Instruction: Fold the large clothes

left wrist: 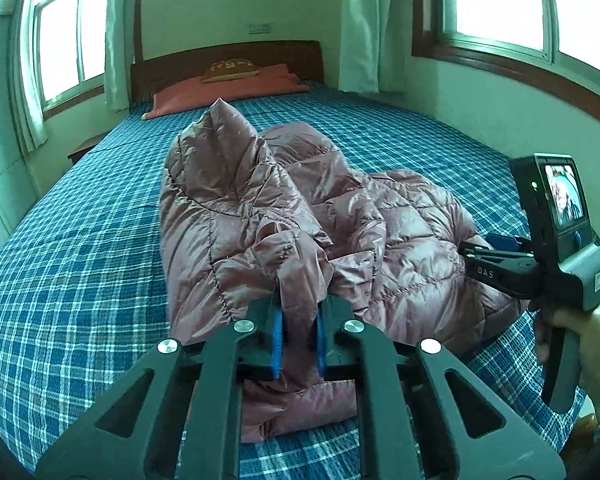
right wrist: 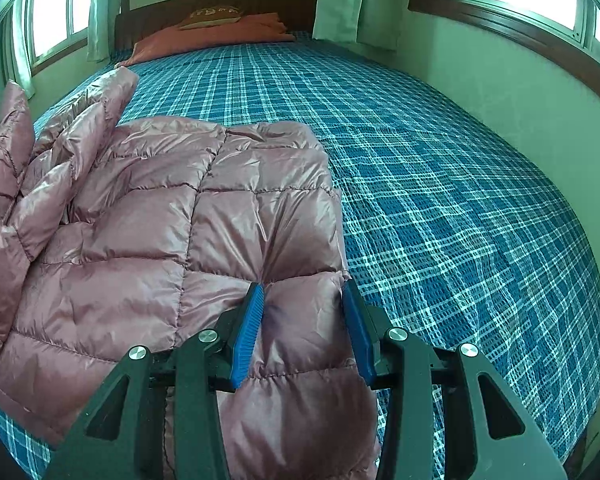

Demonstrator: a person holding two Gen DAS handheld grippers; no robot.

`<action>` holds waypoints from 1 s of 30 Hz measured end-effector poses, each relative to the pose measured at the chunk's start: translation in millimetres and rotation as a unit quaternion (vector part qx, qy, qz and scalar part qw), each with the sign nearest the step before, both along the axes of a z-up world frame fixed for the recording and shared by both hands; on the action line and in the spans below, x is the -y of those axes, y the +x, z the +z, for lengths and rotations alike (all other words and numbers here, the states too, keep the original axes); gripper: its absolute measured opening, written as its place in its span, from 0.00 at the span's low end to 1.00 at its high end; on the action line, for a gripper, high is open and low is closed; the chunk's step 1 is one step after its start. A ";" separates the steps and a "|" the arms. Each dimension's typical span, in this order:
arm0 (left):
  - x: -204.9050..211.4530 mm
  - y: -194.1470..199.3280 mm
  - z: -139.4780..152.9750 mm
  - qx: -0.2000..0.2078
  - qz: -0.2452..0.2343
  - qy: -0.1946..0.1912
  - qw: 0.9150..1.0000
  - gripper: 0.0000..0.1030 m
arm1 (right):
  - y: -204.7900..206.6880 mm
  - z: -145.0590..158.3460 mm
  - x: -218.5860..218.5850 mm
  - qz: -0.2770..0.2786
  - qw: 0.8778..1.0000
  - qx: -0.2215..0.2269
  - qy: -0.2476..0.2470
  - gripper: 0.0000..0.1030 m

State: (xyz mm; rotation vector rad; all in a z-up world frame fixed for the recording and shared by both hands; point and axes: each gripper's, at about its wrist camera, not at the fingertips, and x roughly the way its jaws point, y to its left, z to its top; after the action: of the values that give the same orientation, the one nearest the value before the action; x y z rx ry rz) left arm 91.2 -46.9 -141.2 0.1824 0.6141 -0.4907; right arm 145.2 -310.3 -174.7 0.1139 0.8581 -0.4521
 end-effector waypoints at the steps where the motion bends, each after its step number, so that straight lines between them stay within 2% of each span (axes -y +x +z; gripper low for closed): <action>1: 3.6 -0.3 -0.5 0.000 -0.006 0.002 1.000 0.09 | -0.2 0.2 -0.3 0.000 1.000 0.000 0.000 0.40; 8: 37.6 -7.2 3.3 0.021 -0.049 0.020 0.998 0.08 | -0.8 -2.0 1.4 -0.003 1.000 0.001 0.006 0.40; 13: 68.2 -12.0 -4.0 0.038 -0.082 0.054 0.994 0.07 | -2.4 -4.1 4.1 -0.003 1.000 0.002 0.012 0.40; 20: 89.6 -7.4 -33.1 0.029 -0.101 0.093 0.990 0.07 | -3.6 -10.2 9.7 0.000 1.000 0.004 0.024 0.40; 30: 105.9 0.9 -46.1 0.017 -0.114 0.103 0.988 0.07 | -1.6 -14.7 14.1 0.002 1.000 0.004 0.030 0.40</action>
State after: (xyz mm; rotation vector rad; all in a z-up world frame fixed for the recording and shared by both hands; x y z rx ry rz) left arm 92.2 -152.7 -187.3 0.4602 0.6139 -0.6438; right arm 143.6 -324.3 -189.4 0.1700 0.8637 -0.4217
